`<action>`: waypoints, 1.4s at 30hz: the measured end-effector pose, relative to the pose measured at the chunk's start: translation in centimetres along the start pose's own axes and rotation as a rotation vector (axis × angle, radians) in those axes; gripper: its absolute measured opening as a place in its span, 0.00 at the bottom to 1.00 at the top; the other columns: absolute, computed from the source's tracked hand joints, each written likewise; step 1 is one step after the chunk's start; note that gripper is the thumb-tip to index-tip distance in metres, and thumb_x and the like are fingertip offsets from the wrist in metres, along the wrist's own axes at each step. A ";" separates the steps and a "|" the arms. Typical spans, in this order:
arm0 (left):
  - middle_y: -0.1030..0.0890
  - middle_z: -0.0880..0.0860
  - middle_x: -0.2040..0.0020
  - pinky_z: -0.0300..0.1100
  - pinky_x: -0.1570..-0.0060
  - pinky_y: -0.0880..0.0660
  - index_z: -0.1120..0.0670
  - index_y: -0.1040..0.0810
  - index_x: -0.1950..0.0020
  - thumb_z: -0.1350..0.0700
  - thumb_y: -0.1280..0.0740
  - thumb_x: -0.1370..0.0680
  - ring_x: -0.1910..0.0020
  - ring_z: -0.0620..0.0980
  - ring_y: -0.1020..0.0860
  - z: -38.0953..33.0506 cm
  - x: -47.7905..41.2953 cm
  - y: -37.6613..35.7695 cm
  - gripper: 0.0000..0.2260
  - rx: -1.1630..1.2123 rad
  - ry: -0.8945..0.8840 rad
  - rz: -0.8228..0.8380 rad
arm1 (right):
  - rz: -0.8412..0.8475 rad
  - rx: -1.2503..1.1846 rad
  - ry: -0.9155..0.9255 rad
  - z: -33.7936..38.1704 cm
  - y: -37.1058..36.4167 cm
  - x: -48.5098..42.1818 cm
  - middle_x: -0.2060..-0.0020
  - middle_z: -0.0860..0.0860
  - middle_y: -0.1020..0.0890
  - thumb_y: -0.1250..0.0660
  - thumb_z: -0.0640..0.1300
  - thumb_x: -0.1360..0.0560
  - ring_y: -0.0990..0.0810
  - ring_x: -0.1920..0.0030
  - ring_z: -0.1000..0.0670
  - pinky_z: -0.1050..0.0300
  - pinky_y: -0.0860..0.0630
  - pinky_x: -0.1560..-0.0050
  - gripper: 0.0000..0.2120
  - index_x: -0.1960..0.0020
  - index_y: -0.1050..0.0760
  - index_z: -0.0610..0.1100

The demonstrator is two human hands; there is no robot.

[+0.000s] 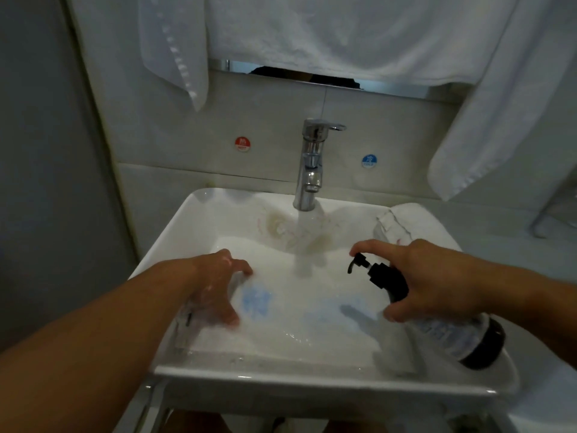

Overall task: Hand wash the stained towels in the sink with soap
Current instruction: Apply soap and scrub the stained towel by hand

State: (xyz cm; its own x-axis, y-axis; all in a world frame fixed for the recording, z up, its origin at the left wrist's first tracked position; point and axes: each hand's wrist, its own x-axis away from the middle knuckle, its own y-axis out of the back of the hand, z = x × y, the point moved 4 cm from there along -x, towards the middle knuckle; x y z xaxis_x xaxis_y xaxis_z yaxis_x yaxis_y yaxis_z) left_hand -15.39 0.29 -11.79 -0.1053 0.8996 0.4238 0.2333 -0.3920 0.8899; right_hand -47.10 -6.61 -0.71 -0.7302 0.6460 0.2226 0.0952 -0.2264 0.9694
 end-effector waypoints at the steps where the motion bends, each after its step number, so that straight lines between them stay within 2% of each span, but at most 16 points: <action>1: 0.37 0.45 0.28 0.54 0.31 0.27 0.35 0.43 0.21 0.37 0.18 0.39 0.30 0.54 0.30 0.0 0.0 0.0 0.51 0.001 -0.001 0.002 | 0.002 0.022 -0.008 -0.1 0.2 0.2 0.58 0.56 0.22 0.22 0.57 0.33 0.22 0.59 0.54 0.59 0.23 0.59 0.42 0.31 0.46 0.75; 4: 0.37 0.45 0.28 0.55 0.31 0.27 0.35 0.43 0.22 0.36 0.19 0.39 0.29 0.54 0.31 0.0 -0.1 0.0 0.51 -0.004 -0.009 0.011 | 0.058 0.081 -0.061 -0.8 0.2 0.7 0.56 0.54 0.21 0.23 0.56 0.34 0.21 0.56 0.52 0.57 0.21 0.57 0.38 0.35 0.43 0.72; 6: 0.37 0.45 0.28 0.54 0.32 0.27 0.35 0.42 0.22 0.36 0.19 0.39 0.29 0.54 0.31 0.0 -0.1 0.1 0.51 -0.004 -0.015 0.010 | 0.117 0.086 -0.118 -1.4 0.1 0.8 0.56 0.56 0.23 0.23 0.57 0.34 0.20 0.56 0.52 0.56 0.19 0.54 0.39 0.34 0.44 0.73; 9: 0.37 0.46 0.28 0.54 0.31 0.28 0.36 0.42 0.22 0.36 0.18 0.39 0.29 0.54 0.31 -0.1 -0.2 0.1 0.51 -0.009 -0.014 0.014 | 0.118 0.093 -0.167 -2.2 0.5 0.5 0.53 0.58 0.25 0.22 0.60 0.34 0.21 0.54 0.54 0.60 0.22 0.51 0.52 0.26 0.55 0.74; 11: 0.37 0.46 0.29 0.54 0.32 0.27 0.35 0.42 0.22 0.35 0.19 0.40 0.29 0.54 0.31 0.0 -0.2 0.1 0.52 -0.015 -0.011 0.016 | 0.018 0.088 -0.178 -2.5 1.6 -0.2 0.49 0.54 0.24 0.21 0.61 0.36 0.23 0.51 0.52 0.60 0.26 0.49 0.58 0.22 0.59 0.69; 14: 0.37 0.45 0.29 0.53 0.32 0.27 0.36 0.42 0.22 0.36 0.19 0.40 0.29 0.53 0.31 0.0 -0.2 0.1 0.52 -0.006 -0.012 0.012 | -0.209 -0.045 -0.203 -2.6 3.4 -2.4 0.40 0.51 0.21 0.19 0.61 0.39 0.23 0.46 0.49 0.59 0.28 0.47 0.59 0.19 0.51 0.61; 17: 0.38 0.45 0.28 0.52 0.31 0.27 0.36 0.44 0.21 0.37 0.19 0.38 0.29 0.52 0.31 -0.2 0.1 0.1 0.52 -0.016 -0.011 0.006 | -0.409 -0.303 -0.199 -2.6 3.7 -5.8 0.44 0.54 0.22 0.16 0.56 0.40 0.23 0.47 0.49 0.57 0.27 0.47 0.53 0.23 0.41 0.55; 20: 0.38 0.45 0.28 0.51 0.32 0.27 0.36 0.44 0.21 0.37 0.19 0.38 0.29 0.52 0.31 -0.3 0.2 -0.1 0.52 -0.016 -0.016 0.001 | -0.497 -0.492 -0.221 -2.9 2.4 -9.6 0.44 0.53 0.24 0.15 0.51 0.38 0.24 0.45 0.49 0.56 0.27 0.47 0.49 0.25 0.39 0.50; 23: 0.38 0.45 0.29 0.51 0.32 0.26 0.36 0.43 0.21 0.37 0.19 0.39 0.30 0.52 0.30 -0.4 0.2 0.0 0.52 -0.017 -0.020 -0.004 | -0.566 -0.593 -0.229 -3.5 0.4 -12.5 0.45 0.52 0.22 0.15 0.49 0.39 0.22 0.44 0.48 0.57 0.26 0.48 0.50 0.24 0.38 0.52; 27: 0.38 0.44 0.30 0.51 0.32 0.27 0.35 0.43 0.21 0.36 0.19 0.41 0.30 0.52 0.31 -0.2 0.0 0.2 0.53 -0.018 -0.026 -0.002 | -0.665 -0.747 -0.264 -4.7 -1.3 -14.1 0.40 0.51 0.21 0.15 0.44 0.39 0.22 0.43 0.48 0.53 0.24 0.42 0.50 0.25 0.37 0.57; 31: 0.38 0.45 0.29 0.50 0.30 0.29 0.35 0.43 0.21 0.37 0.19 0.38 0.29 0.52 0.31 -0.1 -0.1 0.3 0.51 -0.016 -0.030 0.012 | -0.626 -0.756 -0.356 -5.5 -2.1 -13.9 0.38 0.49 0.21 0.15 0.46 0.37 0.23 0.42 0.48 0.51 0.24 0.40 0.46 0.26 0.35 0.50; 33: 0.38 0.45 0.29 0.50 0.30 0.29 0.35 0.43 0.22 0.38 0.19 0.38 0.29 0.52 0.31 -0.1 -0.1 0.4 0.51 -0.008 -0.030 0.018 | -0.637 -0.762 -0.352 -5.8 -2.0 -13.4 0.41 0.50 0.20 0.15 0.46 0.39 0.21 0.42 0.48 0.50 0.23 0.41 0.46 0.27 0.34 0.52; 37: 0.39 0.46 0.26 0.53 0.27 0.32 0.35 0.45 0.21 0.40 0.18 0.37 0.26 0.54 0.34 0.2 0.2 0.8 0.51 0.028 -0.019 0.025 | -0.658 -0.747 -0.364 -5.8 -0.1 -11.4 0.38 0.51 0.22 0.15 0.45 0.38 0.22 0.38 0.45 0.47 0.23 0.38 0.51 0.23 0.39 0.52; 39: 0.41 0.49 0.22 0.53 0.26 0.34 0.38 0.49 0.20 0.43 0.18 0.36 0.24 0.55 0.36 0.3 0.1 0.9 0.54 0.038 0.016 0.008 | -0.747 -0.796 -0.378 -5.3 1.3 -9.8 0.35 0.50 0.25 0.16 0.46 0.37 0.24 0.36 0.46 0.47 0.24 0.37 0.52 0.22 0.43 0.53; 41: 0.41 0.51 0.20 0.50 0.26 0.35 0.43 0.52 0.18 0.44 0.18 0.35 0.23 0.55 0.36 0.4 0.0 1.2 0.56 0.027 0.066 -0.004 | -0.917 -0.729 -0.322 -3.4 2.3 -7.8 0.33 0.51 0.26 0.18 0.45 0.33 0.25 0.35 0.49 0.50 0.26 0.36 0.45 0.23 0.39 0.52; 42: 0.39 0.52 0.20 0.47 0.27 0.34 0.46 0.51 0.18 0.45 0.18 0.34 0.24 0.55 0.34 0.4 0.0 1.3 0.55 0.019 0.085 -0.004 | -1.000 -0.653 -0.231 -1.7 2.6 -6.9 0.35 0.51 0.26 0.20 0.44 0.31 0.26 0.36 0.51 0.52 0.26 0.37 0.39 0.25 0.36 0.50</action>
State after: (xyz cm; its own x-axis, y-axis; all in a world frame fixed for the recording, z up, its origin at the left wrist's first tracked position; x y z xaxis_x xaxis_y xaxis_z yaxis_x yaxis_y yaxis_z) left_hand -14.67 -0.14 -10.71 -0.1880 0.8811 0.4340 0.2507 -0.3842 0.8886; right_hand -43.00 -12.89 0.08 -0.1426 0.8451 -0.5153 -0.8480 0.1643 0.5040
